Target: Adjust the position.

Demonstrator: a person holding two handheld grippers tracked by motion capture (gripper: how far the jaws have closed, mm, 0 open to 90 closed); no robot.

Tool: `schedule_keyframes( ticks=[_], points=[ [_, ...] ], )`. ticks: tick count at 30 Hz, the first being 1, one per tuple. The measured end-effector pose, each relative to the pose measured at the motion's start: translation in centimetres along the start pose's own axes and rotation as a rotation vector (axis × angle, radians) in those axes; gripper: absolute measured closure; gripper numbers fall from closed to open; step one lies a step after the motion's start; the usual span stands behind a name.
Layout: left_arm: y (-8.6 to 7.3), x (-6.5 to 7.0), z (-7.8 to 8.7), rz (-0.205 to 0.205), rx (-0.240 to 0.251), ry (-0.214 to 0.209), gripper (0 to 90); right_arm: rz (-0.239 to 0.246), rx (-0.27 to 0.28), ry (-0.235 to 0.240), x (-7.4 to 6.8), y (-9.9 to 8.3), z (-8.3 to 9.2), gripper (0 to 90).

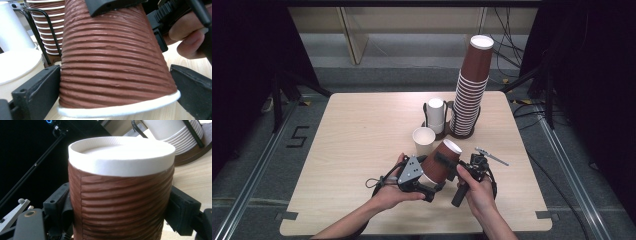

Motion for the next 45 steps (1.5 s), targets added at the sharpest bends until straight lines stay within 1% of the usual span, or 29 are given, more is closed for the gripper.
schedule_keyframes(
  ticks=[4, 5, 7, 10, 11, 12, 14, 15, 17, 18, 19, 20, 21, 22, 23, 24, 25, 26, 28, 31, 32, 34, 35, 38, 39, 42, 43, 44, 45],
  points=[
    [0.1, 0.0, 0.0, 0.01, 0.005, -0.002, 3.0, 0.005, -0.002, -0.001, 0.0, -0.1, -0.1, 20.2],
    [0.1, 0.1, 0.1, 0.011, 0.016, -0.005, 3.8, 0.002, 0.002, 0.004, 0.0, -0.1, -0.1, 19.5],
    [0.0, 0.1, 0.2, 0.011, 0.009, -0.004, 5.1, 0.001, 0.0, 0.023, -0.1, -0.1, -0.1, 18.8],
    [-0.1, 0.1, 0.3, 0.009, 0.007, -0.004, 6.7, -0.003, -0.01, 0.018, -0.1, -0.2, -0.1, 17.9],
    [-0.1, 0.1, 0.4, 0.012, 0.005, -0.005, 7.3, 0.011, -0.01, 0.023, -0.1, -0.3, -0.1, 17.1],
    [-0.1, 0.1, 0.4, 0.014, 0.006, -0.006, 7.7, 0.021, -0.011, 0.006, 0.0, -0.3, -0.1, 16.7],
    [-0.2, 0.2, 0.4, 0.022, 0.003, -0.013, 8.1, 0.019, -0.024, 0.008, -0.1, -0.4, 0.0, 15.8],
    [-0.2, 0.2, 0.4, 0.021, 0.002, -0.016, 8.4, 0.053, -0.014, 0.004, 0.1, -0.3, -0.2, 14.9],
    [-0.1, 0.3, 0.4, 0.022, 0.008, -0.021, 8.8, -0.008, -0.038, 0.007, -0.3, -0.6, -0.1, 12.2],
    [-0.1, 0.4, 0.5, 0.021, 0.0, -0.022, 9.0, 0.031, -0.035, 0.0, 0.0, -0.6, -0.1, 9.7],
    [0.0, 0.4, 0.5, 0.02, 0.002, -0.025, 9.2, 0.03, -0.041, -0.015, 0.0, -0.7, -0.1, 6.1],
    [0.0, 0.5, 0.6, 0.018, 0.0, -0.027, 9.3, 0.022, -0.044, -0.001, -0.1, -0.8, -0.2, 3.8],
    [-0.1, 0.5, 0.7, 0.016, -0.009, -0.029, 9.3, 0.022, -0.048, -0.003, -0.1, -0.8, -0.2, 2.7],
    [-0.1, 0.5, 0.7, 0.016, -0.009, -0.029, 9.4, -0.012, -0.063, 0.008, -0.4, -1.0, -0.2, 2.1],
    [0.0, 0.6, 0.7, 0.014, -0.003, -0.038, 9.5, 0.039, -0.053, 0.007, 0.0, -0.8, -0.3, 1.8],
    [0.0, 0.6, 0.7, 0.019, -0.002, -0.038, 9.6, 0.034, -0.059, 0.008, 0.0, -0.8, -0.3, 1.8],
    [0.1, 0.5, 0.7, 0.02, 0.004, -0.036, 9.7, 0.015, -0.069, 0.013, -0.4, -0.9, -0.2, 1.8],
    [0.2, 0.5, 0.8, 0.018, 0.002, -0.036, 9.8, 0.026, -0.067, 0.02, -0.4, -0.8, -0.2, 1.8],
    [0.3, 0.5, 0.9, 0.017, 0.005, -0.037, 10.0, 0.051, -0.061, 0.013, -0.3, -0.7, -0.2, 1.5],
    [0.5, 0.6, 1.0, 0.016, 0.008, -0.042, 10.1, 0.057, -0.079, 0.02, -0.6, -0.8, 0.0, 0.9],
    [0.5, 0.7, 1.0, 0.017, 0.009, -0.044, 10.1, 0.066, -0.083, 0.005, -0.4, -0.7, 0.1, 1.0],
    [0.5, 0.7, 1.0, 0.017, 0.01, -0.044, 10.1, 0.069, -0.086, 0.035, -0.6, -0.7, 0.2, 0.9],
    [0.4, 0.7, 1.1, 0.015, 0.007, -0.045, 10.2, 0.063, -0.093, 0.035, -0.6, -0.8, 0.3, 0.9],
    [0.4, 0.7, 1.2, 0.007, 0.003, -0.048, 10.1, 0.072, -0.115, 0.03, -0.5, -1.0, 0.4, 0.9],
    [0.4, 0.6, 1.3, 0.014, 0.004, -0.049, 10.2, 0.078, -0.14, 0.037, -0.6, -1.2, 0.7, 1.0],
    [0.4, 0.5, 1.4, 0.009, 0.004, -0.05, 10.2, 0.086, -0.143, 0.047, -0.7, -1.2, 0.8, 0.9],
    [0.4, 0.4, 1.6, 0.004, 0.001, -0.05, 10.2, 0.095, -0.156, 0.052, -0.7, -1.3, 1.2, 0.9],
    [0.4, 0.4, 1.6, 0.004, 0.001, -0.05, 10.2, 0.095, -0.156, 0.052, -0.7, -1.3, 1.2, 0.9],
    [0.5, 0.4, 1.7, 0.012, 0.012, -0.052, 10.2, 0.048, -0.17, 0.041, -1.0, -1.3, 1.5, 0.9]
  ],
)
Point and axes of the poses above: each handheld gripper's, and its own axes: z roughly backward along the jaws, y roughly out of its top, x roughly to its right, the point moved 10 cm from there along -z, roughly forward along the jaws, and after that the axes turned 2 degrees about x, right-handed, at the moved point
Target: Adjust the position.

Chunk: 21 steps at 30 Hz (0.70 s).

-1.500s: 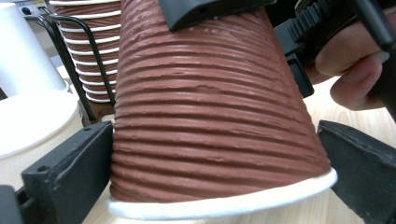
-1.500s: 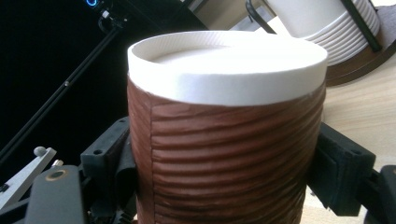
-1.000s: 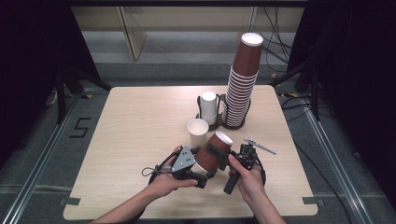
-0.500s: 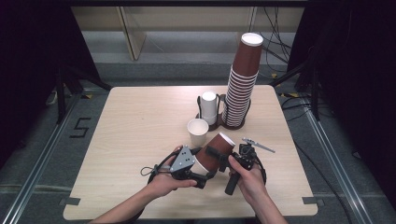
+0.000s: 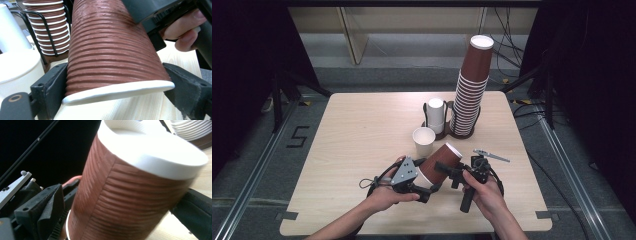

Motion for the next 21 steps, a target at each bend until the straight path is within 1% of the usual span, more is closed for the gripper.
schedule_keyframes(
  ticks=[1, 2, 3, 4, 5, 6, 7, 8, 9, 10, 11, 12, 13, 14, 15, 16, 17, 18, 19, 20, 21],
  points=[
    [0.0, 0.0, 0.2, 0.0, -0.009, 0.002, 10.2, 0.054, 0.009, -0.01, 0.5, 0.1, 0.0, 0.8],
    [0.1, 0.0, 0.2, 0.005, 0.002, 0.002, 10.1, 0.062, 0.008, -0.007, 0.4, 0.1, 0.1, 0.8],
    [0.0, 0.0, 0.3, 0.004, -0.005, 0.003, 10.1, 0.03, -0.009, 0.011, -0.1, -0.1, 0.3, 0.8],
    [0.0, 0.0, 0.3, 0.003, -0.005, 0.002, 10.1, 0.072, -0.006, 0.009, 0.2, -0.2, 0.3, 0.8],
    [0.0, 0.0, 0.4, 0.0, -0.008, 0.001, 10.1, 0.078, -0.01, 0.009, 0.3, -0.3, 0.3, 0.8],
    [0.0, 0.0, 0.4, 0.0, -0.008, 0.001, 10.1, 0.078, -0.01, 0.009, 0.3, -0.3, 0.3, 0.8],
    [0.0, 0.1, 0.4, -0.004, -0.01, 0.0, 10.1, 0.071, -0.027, 0.025, -0.1, -0.6, 0.5, 0.8],
    [-0.1, 0.1, 0.5, -0.008, -0.013, -0.002, 10.1, 0.063, -0.032, 0.027, -0.3, -0.7, 0.6, 0.8],
    [-0.1, 0.1, 0.5, -0.008, -0.013, -0.002, 10.1, 0.082, -0.025, 0.033, -0.3, -0.6, 0.7, 0.8],
    [0.0, 0.1, 0.7, -0.011, -0.01, -0.003, 10.1, 0.092, -0.031, 0.041, -0.5, -0.7, 0.9, 0.9],
    [0.1, 0.1, 0.7, -0.005, 0.0, -0.003, 10.1, 0.089, -0.036, 0.042, -0.6, -0.8, 1.0, 0.9],
    [0.1, 0.0, 0.9, -0.01, -0.009, -0.001, 10.1, 0.086, -0.049, 0.046, -0.7, -1.1, 1.1, 0.9],
    [0.1, 0.0, 1.0, -0.013, -0.003, -0.004, 10.1, 0.124, -0.051, 0.049, -0.6, -1.1, 1.2, 1.0],
    [0.1, 0.0, 1.2, -0.014, -0.011, -0.004, 10.1, 0.133, -0.058, 0.05, -0.6, -1.2, 1.4, 1.1],
    [0.2, 0.0, 1.2, -0.008, 0.005, -0.007, 10.1, 0.119, -0.066, 0.054, -0.8, -1.4, 1.6, 1.1],
    [0.1, 0.0, 1.4, -0.014, -0.009, -0.004, 10.1, 0.149, -0.063, 0.052, -0.7, -1.4, 1.7, 1.1],
    [0.1, -0.1, 1.5, -0.018, -0.009, -0.005, 10.1, 0.167, -0.066, 0.052, -0.5, -1.4, 1.8, 1.1],
    [0.2, -0.1, 1.5, -0.022, -0.004, -0.008, 10.1, 0.177, -0.069, 0.055, -0.5, -1.5, 2.0, 1.2],
    [0.1, -0.2, 1.7, -0.022, -0.009, -0.006, 10.1, 0.18, -0.075, 0.054, -0.5, -1.6, 2.1, 1.3],
    [0.2, -0.2, 1.8, -0.019, -0.003, -0.008, 10.1, 0.212, -0.07, 0.058, -0.4, -1.5, 2.2, 1.4],
    [0.2, -0.2, 1.8, -0.019, -0.003, -0.008, 10.1, 0.214, -0.082, 0.061, -0.4, -1.6, 2.4, 1.4]
  ],
)
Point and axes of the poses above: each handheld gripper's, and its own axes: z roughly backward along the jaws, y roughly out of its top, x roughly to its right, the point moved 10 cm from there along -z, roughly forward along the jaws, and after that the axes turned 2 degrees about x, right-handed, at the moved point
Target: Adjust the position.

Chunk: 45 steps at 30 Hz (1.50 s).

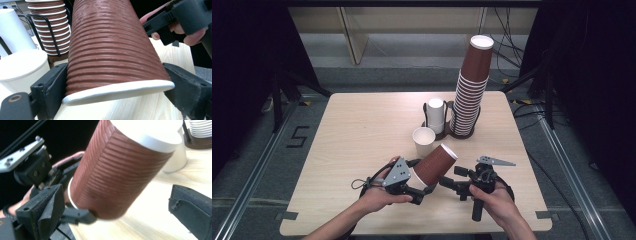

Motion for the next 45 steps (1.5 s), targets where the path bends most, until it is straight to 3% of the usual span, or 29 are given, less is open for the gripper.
schedule_keyframes(
  ticks=[3, 4, 7, 10, 11, 12, 13, 14, 16, 17, 19, 21, 23, 24, 28, 35, 36, 38, 39, 40, 45],
  points=[
    [-0.1, -0.1, 0.5, -0.011, -0.01, -0.001, 10.2, 0.034, -0.039, 0.002, 0.0, -0.6, 0.4, 1.4],
    [0.0, -0.2, 0.7, -0.018, -0.008, -0.006, 10.2, 0.077, -0.047, -0.001, 0.3, -0.7, 0.5, 1.4],
    [-0.2, -0.1, 1.1, -0.029, -0.023, -0.015, 10.1, 0.129, -0.075, -0.034, 1.0, -1.0, 0.7, 1.0],
    [-0.2, 0.0, 1.4, -0.041, -0.032, -0.022, 10.1, 0.142, -0.093, -0.043, 1.3, -1.5, 0.7, 1.0],
    [-0.2, 0.1, 1.7, -0.046, -0.037, -0.029, 10.1, 0.194, -0.116, -0.075, 1.8, -2.1, 0.7, 1.2],
    [-0.2, 0.1, 1.7, -0.046, -0.037, -0.029, 10.1, 0.19, -0.124, -0.079, 1.8, -2.2, 0.7, 1.2],
    [-0.3, 0.1, 2.0, -0.059, -0.053, -0.035, 10.0, 0.24, -0.13, -0.09, 2.4, -2.3, 0.7, 1.3],
    [-0.3, 0.0, 2.1, -0.062, -0.054, -0.035, 10.1, 0.26, -0.14, -0.098, 2.6, -2.4, 0.7, 1.4],
    [-0.3, 0.0, 2.2, -0.067, -0.059, -0.037, 10.1, 0.261, -0.154, -0.105, 2.7, -2.5, 0.7, 1.5],
    [-0.3, -0.1, 2.4, -0.072, -0.058, -0.042, 10.1, 0.298, -0.174, -0.098, 2.9, -2.7, 0.5, 1.8],
    [-0.2, -0.2, 2.7, -0.078, -0.063, -0.046, 10.1, 0.325, -0.188, -0.118, 3.2, -2.8, 0.6, 2.0],
    [-0.3, -0.3, 2.9, -0.087, -0.075, -0.046, 10.1, 0.317, -0.208, -0.119, 3.0, -3.2, 0.4, 2.1],
    [-0.4, -0.2, 2.9, -0.093, -0.083, -0.052, 10.1, 0.373, -0.232, -0.13, 3.2, -3.4, 0.4, 2.5],
    [-0.4, -0.1, 2.9, -0.1, -0.085, -0.054, 10.1, 0.374, -0.232, -0.115, 3.1, -3.6, 0.1, 2.7],
    [-0.5, 0.0, 3.2, -0.117, -0.097, -0.07, 10.1, 0.419, -0.276, -0.129, 3.2, -4.1, 0.1, 4.8],
    [-0.4, -0.3, 3.6, -0.128, -0.099, -0.082, 10.2, 0.512, -0.315, -0.144, 3.6, -4.3, 0.1, 7.9],
    [-0.4, -0.3, 3.7, -0.132, -0.102, -0.082, 10.2, 0.492, -0.326, -0.148, 3.5, -4.5, 0.2, 8.0],
    [-0.4, -0.3, 3.8, -0.144, -0.115, -0.087, 10.2, 0.545, -0.333, -0.143, 3.6, -4.3, 0.2, 8.1],
    [-0.4, -0.3, 3.7, -0.149, -0.113, -0.092, 10.2, 0.523, -0.347, -0.144, 3.3, -4.5, 0.3, 8.2],
    [-0.4, -0.3, 3.6, -0.155, -0.11, -0.099, 10.2, 0.558, -0.355, -0.143, 3.5, -4.3, 0.3, 8.3],
    [-0.5, -0.4, 3.8, -0.176, -0.133, -0.099, 10.2, 0.614, -0.387, -0.138, 3.5, -4.2, 0.4, 8.4]
  ],
)
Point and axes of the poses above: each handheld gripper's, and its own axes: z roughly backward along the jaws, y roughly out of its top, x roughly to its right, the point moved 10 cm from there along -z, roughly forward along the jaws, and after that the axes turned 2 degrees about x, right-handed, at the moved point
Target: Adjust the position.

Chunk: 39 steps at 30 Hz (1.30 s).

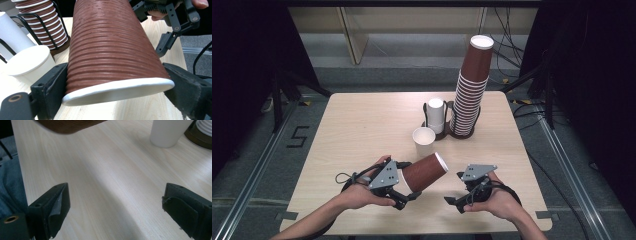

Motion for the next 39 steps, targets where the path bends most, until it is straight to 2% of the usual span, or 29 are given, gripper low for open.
schedule_keyframes(
  ticks=[3, 4, 7, 9, 10, 13, 14, 19, 20, 24, 25, 29, 34, 35, 39],
  points=[
    [-0.1, 0.0, 0.0, -0.005, -0.013, -0.006, 10.2, 0.013, -0.027, 0.015, -0.2, -0.1, 0.1, 8.4],
    [-0.1, 0.0, 0.1, -0.02, -0.019, -0.01, 10.2, 0.024, -0.03, 0.018, -0.3, -0.1, 0.2, 8.4],
    [0.0, 0.0, 0.3, -0.028, -0.026, -0.022, 10.3, 0.081, -0.024, 0.037, -0.3, 0.3, 0.3, 9.1],
    [0.1, 0.0, 0.4, -0.03, -0.025, -0.022, 10.4, 0.084, -0.023, 0.041, -0.4, 0.3, 0.3, 9.7],
    [0.1, -0.2, 0.4, -0.032, -0.033, -0.026, 10.3, 0.106, -0.034, 0.056, -0.4, 0.6, 0.4, 11.4],
    [0.1, -0.2, 0.4, -0.036, -0.039, -0.033, 10.3, 0.105, -0.059, 0.07, -0.4, 0.8, 0.6, 11.9],
    [0.1, -0.2, 0.4, -0.041, -0.041, -0.035, 10.3, 0.14, -0.045, 0.072, -0.2, 1.1, 0.4, 11.9],
    [0.1, 0.1, 0.4, -0.049, -0.046, -0.055, 10.4, 0.145, -0.051, 0.082, -0.2, 1.5, 0.5, 11.9],
    [-0.1, 0.3, 0.3, -0.053, -0.053, -0.062, 10.5, 0.18, -0.051, 0.088, 0.0, 1.7, 0.5, 11.9],
    [-0.2, 0.6, 0.3, -0.058, -0.056, -0.077, 10.8, 0.187, -0.06, 0.092, -0.3, 1.9, 0.6, 11.9],
    [-0.2, 0.7, 0.3, -0.059, -0.056, -0.078, 10.8, 0.207, -0.055, 0.095, -0.2, 2.0, 0.6, 11.9],
    [-0.2, 0.9, 0.2, -0.065, -0.064, -0.097, 10.9, 0.188, -0.07, 0.103, -0.5, 1.8, 0.6, 11.9],
    [-0.1, 1.1, 0.3, -0.081, -0.064, -0.109, 11.0, 0.199, -0.069, 0.096, -0.4, 1.7, 0.7, 12.0],
    [-0.2, 1.2, 0.3, -0.084, -0.069, -0.116, 11.0, 0.222, -0.073, 0.095, -0.3, 1.7, 0.7, 11.9],
    [-0.2, 1.4, 0.3, -0.093, -0.08, -0.135, 11.1, 0.226, -0.083, 0.094, -0.4, 1.5, 0.7, 11.9]
  ],
)
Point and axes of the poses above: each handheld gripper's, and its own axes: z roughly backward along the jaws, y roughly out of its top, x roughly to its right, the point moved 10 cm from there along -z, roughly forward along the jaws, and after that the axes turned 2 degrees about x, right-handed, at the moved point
